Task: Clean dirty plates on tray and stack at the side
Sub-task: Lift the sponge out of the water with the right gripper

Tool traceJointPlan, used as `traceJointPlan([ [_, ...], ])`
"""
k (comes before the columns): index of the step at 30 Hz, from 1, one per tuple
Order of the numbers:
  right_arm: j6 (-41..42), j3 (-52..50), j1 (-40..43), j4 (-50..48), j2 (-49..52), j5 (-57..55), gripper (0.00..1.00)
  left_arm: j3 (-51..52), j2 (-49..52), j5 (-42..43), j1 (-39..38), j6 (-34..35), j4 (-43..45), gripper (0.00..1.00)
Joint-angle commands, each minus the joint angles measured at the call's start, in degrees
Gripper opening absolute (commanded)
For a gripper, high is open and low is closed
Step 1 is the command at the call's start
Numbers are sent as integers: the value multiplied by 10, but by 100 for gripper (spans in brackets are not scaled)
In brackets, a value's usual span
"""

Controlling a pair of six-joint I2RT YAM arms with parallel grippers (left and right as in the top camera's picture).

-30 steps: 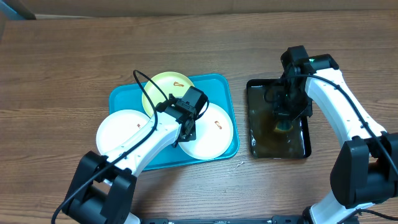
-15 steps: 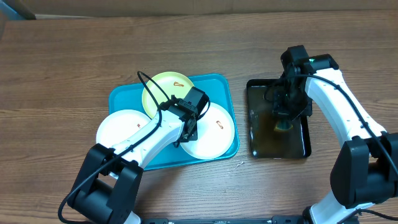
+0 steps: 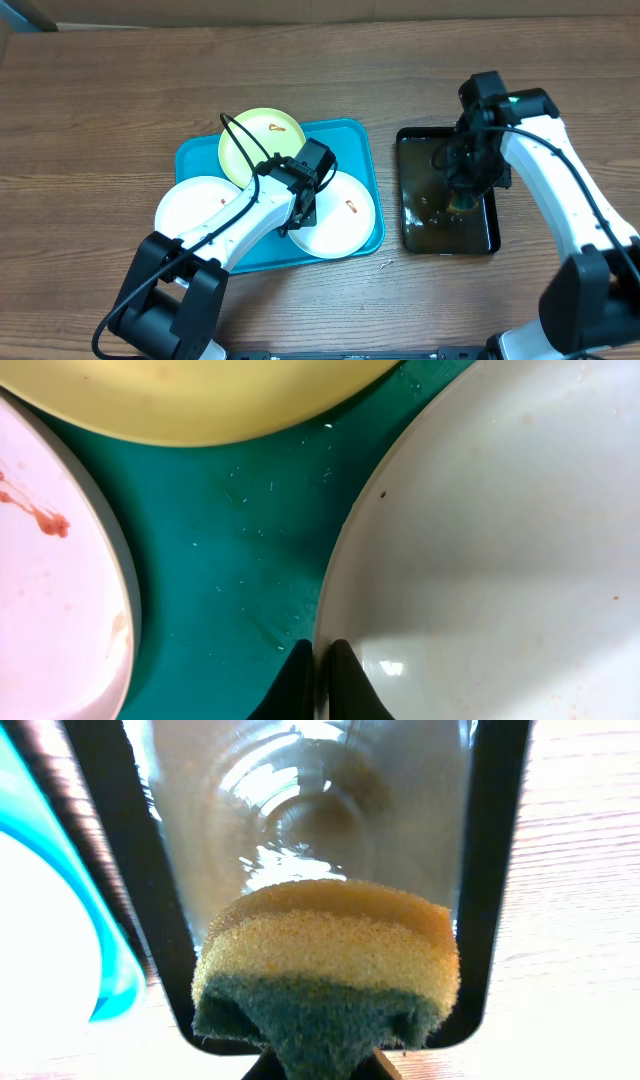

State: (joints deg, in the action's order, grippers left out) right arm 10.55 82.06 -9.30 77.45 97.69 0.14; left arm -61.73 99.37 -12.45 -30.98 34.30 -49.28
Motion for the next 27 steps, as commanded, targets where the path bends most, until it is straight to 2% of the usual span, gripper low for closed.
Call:
traceJointPlan([
  [1, 9, 22, -1, -11, -31, -16, 4, -3, -7, -7, 2, -16, -3, 4],
  [9, 20, -16, -10, -70, -31, -44, 4, 12, 6, -11, 2, -15, 18, 4],
  [15, -46, -50, -61, -115, -31, -57, 4, 13, 7, -23, 3, -11, 16, 4],
  [20, -46, -50, -93, -130, -31, -96, 4, 13, 7, -37, 3, -11, 14, 4],
  [24, -46, -50, -108, -143, -31, -58, 4, 13, 7, -36, 3, -11, 16, 4],
  [27, -57, -50, -113, -161, -31, 17, 4, 13, 7, -36, 3, -11, 16, 4],
])
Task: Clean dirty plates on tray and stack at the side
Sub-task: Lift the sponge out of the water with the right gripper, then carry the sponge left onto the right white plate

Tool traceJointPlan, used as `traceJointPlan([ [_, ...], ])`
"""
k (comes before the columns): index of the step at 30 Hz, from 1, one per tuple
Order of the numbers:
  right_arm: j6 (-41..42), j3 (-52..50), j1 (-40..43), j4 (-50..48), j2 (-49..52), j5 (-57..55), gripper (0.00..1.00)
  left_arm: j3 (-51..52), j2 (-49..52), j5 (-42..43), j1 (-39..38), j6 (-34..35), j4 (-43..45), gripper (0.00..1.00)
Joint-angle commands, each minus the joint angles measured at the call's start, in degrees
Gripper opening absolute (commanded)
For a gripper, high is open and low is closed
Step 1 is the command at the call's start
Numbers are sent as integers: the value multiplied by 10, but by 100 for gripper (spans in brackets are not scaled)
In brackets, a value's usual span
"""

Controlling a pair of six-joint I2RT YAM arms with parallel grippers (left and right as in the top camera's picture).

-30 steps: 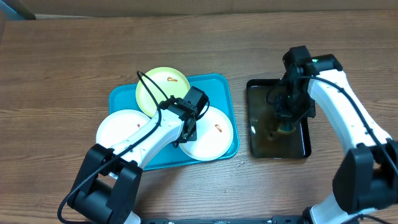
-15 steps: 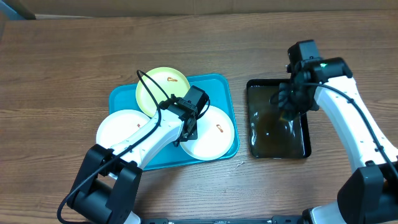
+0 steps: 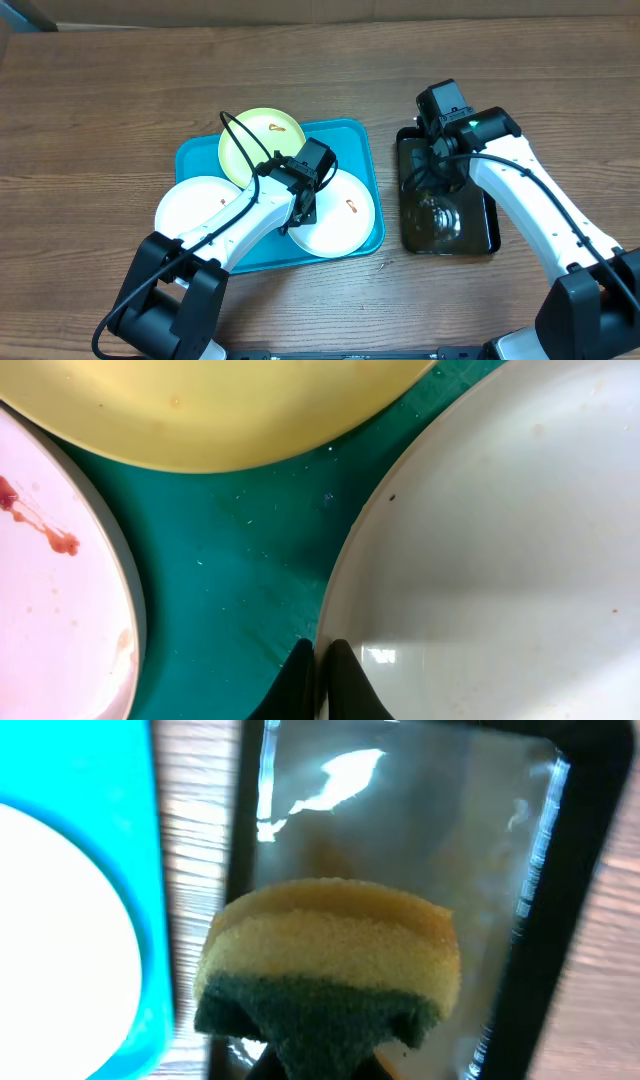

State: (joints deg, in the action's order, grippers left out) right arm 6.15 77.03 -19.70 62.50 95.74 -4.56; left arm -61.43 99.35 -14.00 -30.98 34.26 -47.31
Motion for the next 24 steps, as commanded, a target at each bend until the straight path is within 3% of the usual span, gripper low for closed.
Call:
traceJointPlan([
  [1, -17, 0, -9, -17, -11, 94, 4, 10, 7, -21, 3, -11, -4, 4],
  [12, -17, -21, -9, -35, -11, 167, 4, 10, 7, -12, 3, -13, 0, 4],
  [24, -14, -142, -78, -213, -11, 201, 4, 10, 7, 1, 3, -13, 5, 4],
])
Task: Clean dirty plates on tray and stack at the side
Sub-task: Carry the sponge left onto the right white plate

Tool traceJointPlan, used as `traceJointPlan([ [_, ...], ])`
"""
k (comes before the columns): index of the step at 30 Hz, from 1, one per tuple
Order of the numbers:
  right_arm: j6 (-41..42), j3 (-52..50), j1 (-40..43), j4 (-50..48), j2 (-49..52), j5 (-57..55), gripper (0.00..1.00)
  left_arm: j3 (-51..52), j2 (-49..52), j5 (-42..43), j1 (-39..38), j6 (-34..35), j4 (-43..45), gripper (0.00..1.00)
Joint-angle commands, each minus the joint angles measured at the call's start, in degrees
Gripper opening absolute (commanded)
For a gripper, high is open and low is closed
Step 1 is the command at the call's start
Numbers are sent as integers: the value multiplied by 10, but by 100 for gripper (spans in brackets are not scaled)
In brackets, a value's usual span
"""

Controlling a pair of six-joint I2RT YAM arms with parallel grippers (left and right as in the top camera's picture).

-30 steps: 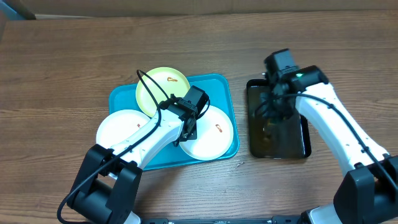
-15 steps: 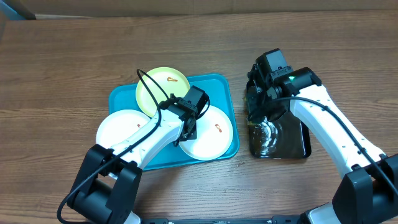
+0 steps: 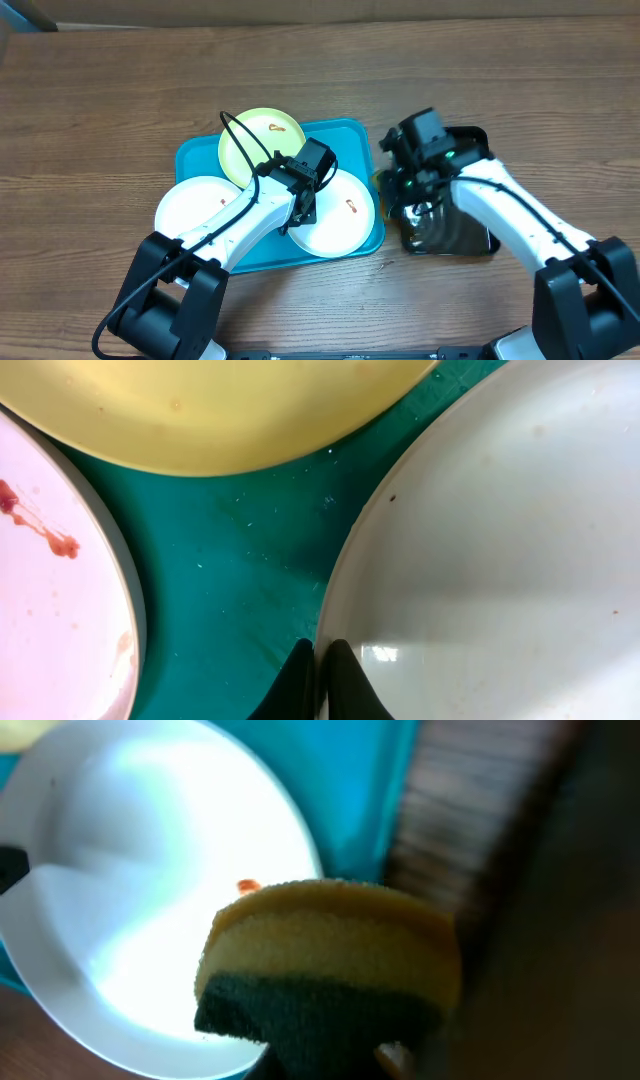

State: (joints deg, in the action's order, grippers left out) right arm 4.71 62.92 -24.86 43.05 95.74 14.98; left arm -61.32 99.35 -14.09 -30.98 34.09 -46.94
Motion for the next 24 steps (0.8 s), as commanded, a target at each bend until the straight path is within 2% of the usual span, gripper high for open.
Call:
traceJointPlan([
  [1, 4, -1, -38, -27, -11, -7, 4, 9, 7, 5, 3, -11, 3, 4],
  [10, 61, -3, -123, -88, -7, -173, 4, 9, 7, 7, 3, -11, 3, 4],
  [24, 61, -3, -129, -117, 91, -209, 4, 9, 7, 6, 3, -11, 3, 4],
])
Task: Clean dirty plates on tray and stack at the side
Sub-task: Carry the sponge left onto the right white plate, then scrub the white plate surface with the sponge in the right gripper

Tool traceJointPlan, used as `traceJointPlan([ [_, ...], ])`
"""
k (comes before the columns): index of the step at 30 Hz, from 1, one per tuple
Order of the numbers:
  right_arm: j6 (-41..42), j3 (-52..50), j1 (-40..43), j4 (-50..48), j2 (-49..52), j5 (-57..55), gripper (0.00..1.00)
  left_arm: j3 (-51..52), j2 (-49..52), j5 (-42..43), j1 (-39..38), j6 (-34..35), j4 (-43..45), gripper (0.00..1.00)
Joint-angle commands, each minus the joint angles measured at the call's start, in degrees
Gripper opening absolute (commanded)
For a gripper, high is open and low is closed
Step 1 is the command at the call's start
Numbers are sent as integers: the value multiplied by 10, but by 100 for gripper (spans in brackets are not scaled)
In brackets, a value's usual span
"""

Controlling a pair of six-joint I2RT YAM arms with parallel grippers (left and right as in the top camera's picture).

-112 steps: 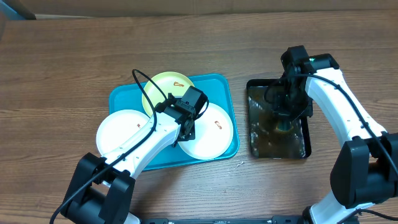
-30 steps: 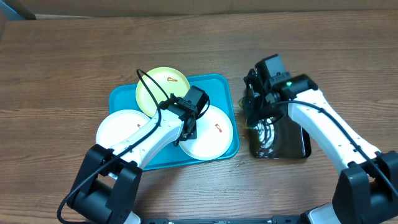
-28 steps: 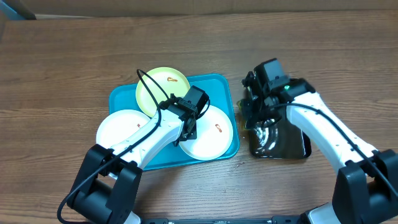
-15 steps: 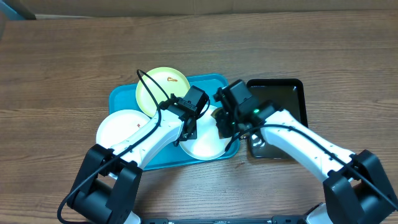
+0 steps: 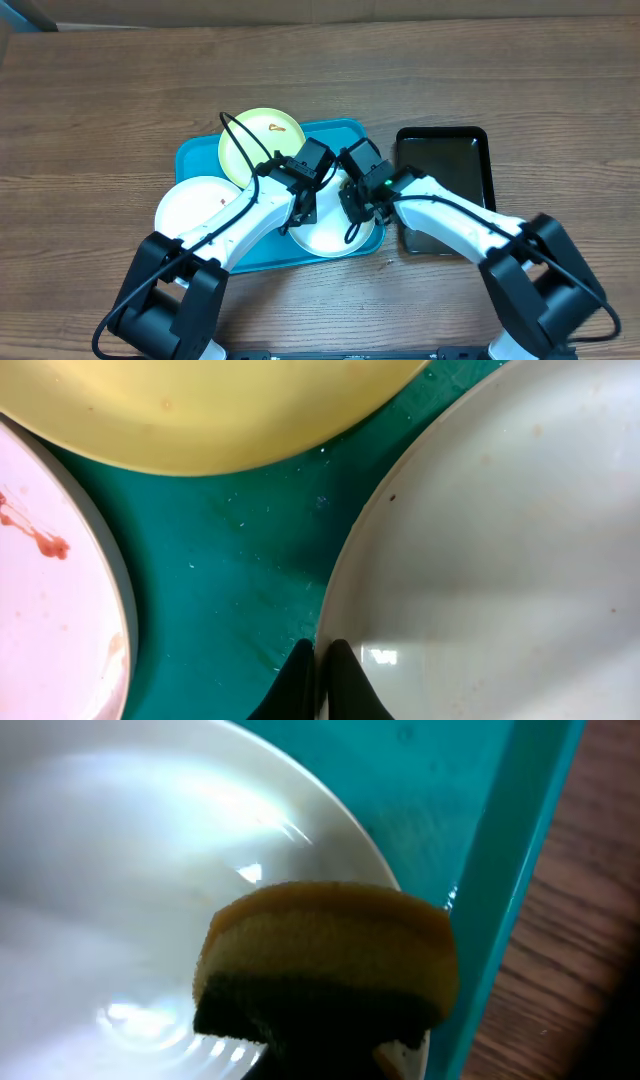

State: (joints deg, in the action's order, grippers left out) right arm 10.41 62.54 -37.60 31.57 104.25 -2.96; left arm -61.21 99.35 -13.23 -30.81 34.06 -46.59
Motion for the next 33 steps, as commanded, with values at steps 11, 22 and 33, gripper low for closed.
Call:
traceJointPlan([
  [11, 19, -18, 0, -18, 27, -30, 11, 7, 7, -2, 2, -11, 0, 4],
  [22, 22, -26, 0, -26, 28, -19, 23, 7, 7, -2, 2, -11, -1, 4],
  [33, 34, -26, 0, -26, 28, 1, 10, 7, 7, -2, 2, -11, -1, 4],
])
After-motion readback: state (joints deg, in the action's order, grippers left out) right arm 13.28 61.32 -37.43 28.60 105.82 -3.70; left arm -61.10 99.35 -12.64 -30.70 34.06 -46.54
